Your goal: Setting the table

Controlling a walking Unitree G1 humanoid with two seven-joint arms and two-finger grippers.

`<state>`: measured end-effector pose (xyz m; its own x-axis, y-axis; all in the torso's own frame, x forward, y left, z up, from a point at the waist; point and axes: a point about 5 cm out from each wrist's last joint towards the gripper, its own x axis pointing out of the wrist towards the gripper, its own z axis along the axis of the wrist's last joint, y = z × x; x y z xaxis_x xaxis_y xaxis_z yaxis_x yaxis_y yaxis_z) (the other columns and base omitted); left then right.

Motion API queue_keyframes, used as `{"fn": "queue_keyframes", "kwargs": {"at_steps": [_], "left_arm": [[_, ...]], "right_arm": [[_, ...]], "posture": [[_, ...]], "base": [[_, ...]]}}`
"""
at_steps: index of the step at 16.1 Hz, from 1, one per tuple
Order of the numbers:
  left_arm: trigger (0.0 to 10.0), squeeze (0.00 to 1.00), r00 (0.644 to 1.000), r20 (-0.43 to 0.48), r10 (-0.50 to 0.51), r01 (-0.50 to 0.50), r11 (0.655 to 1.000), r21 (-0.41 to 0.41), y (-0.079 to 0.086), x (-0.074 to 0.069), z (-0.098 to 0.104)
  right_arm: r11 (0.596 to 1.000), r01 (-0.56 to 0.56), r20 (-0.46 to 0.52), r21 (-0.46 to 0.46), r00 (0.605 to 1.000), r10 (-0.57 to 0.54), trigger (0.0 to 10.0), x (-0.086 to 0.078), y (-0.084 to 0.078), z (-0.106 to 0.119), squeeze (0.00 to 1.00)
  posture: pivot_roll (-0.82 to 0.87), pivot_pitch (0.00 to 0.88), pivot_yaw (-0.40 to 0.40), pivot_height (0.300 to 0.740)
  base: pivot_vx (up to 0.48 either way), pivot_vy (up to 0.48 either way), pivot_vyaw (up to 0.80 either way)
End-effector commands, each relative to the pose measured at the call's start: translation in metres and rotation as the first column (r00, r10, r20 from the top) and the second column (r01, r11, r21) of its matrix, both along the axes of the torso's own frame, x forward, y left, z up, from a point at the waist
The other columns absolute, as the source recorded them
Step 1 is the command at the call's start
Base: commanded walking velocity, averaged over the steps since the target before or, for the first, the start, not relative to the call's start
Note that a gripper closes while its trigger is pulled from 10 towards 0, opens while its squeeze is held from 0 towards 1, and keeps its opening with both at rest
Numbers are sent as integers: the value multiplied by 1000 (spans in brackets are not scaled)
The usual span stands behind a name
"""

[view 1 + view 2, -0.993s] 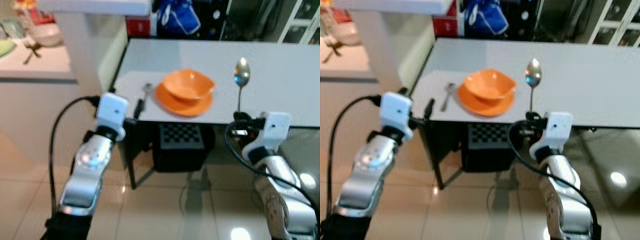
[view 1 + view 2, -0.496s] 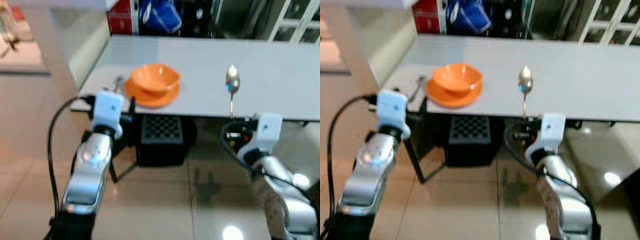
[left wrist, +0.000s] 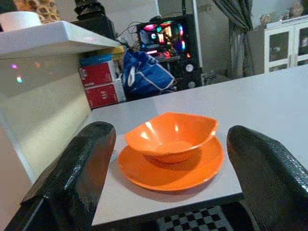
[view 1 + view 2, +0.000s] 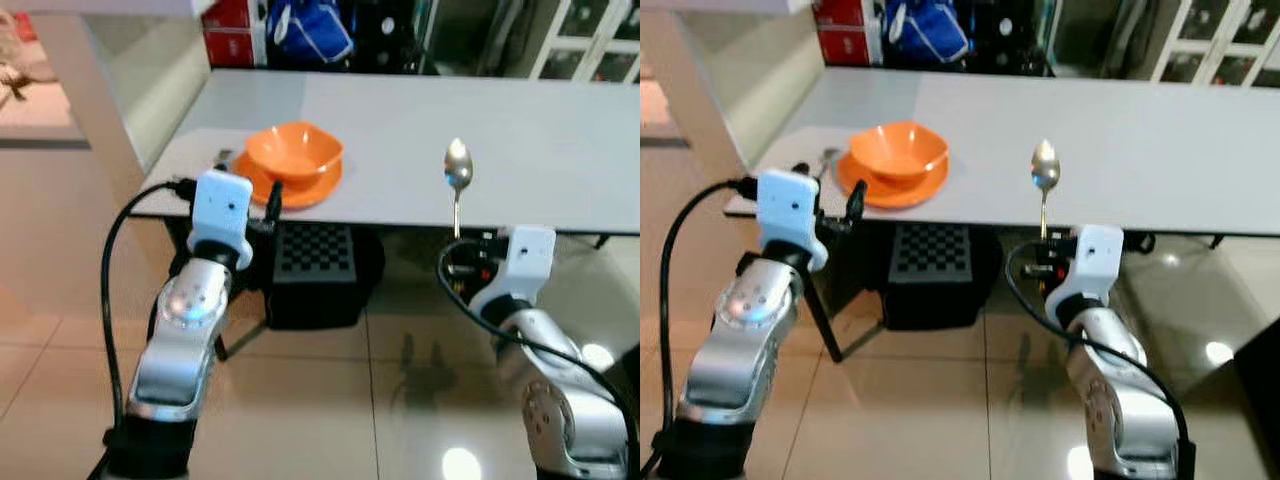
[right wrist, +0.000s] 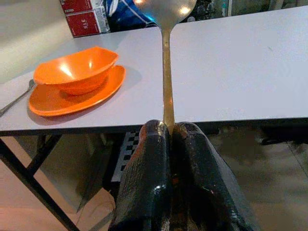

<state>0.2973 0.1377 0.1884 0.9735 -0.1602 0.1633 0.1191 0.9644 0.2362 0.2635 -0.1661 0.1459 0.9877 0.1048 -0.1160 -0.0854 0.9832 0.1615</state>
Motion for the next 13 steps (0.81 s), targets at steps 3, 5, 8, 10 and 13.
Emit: {"fn": "queue_keyframes", "kwargs": {"at_steps": [3, 5, 8, 10, 13], "left_arm": [[10000, 0, 1000, -5, -21, 21, 1000, -6, 0, 2, 4], [10000, 0, 1000, -8, -26, 26, 1000, 1, 0, 1, 3], [10000, 0, 999, -13, -35, 35, 999, 4, -1, 2, 2], [10000, 0, 999, -18, -37, 37, 999, 5, -1, 2, 0], [10000, 0, 999, -19, -38, 38, 999, 7, 1, 2, 1]], "right_arm": [[1000, 21, -1, 15, 1000, -21, 10000, 5, 0, 3, 0], [1000, 19, -1, 13, 1000, -19, 10000, 5, 1, 3, 0], [999, 29, -1, 15, 1000, -29, 10000, 6, 0, 2, 0], [999, 29, -1, 15, 1000, -29, 10000, 7, 1, 2, 0], [1000, 29, -4, 13, 1000, -29, 10000, 8, 1, 1, 0]], "posture": [[-14, 0, 0, 740], [-12, 0, 1, 740], [-7, 0, 5, 740], [-6, 0, 6, 740], [-3, 0, 6, 740]], "base": [[372, 0, 0], [382, 0, 0], [382, 0, 0], [382, 0, 0], [380, 0, 0]]}}
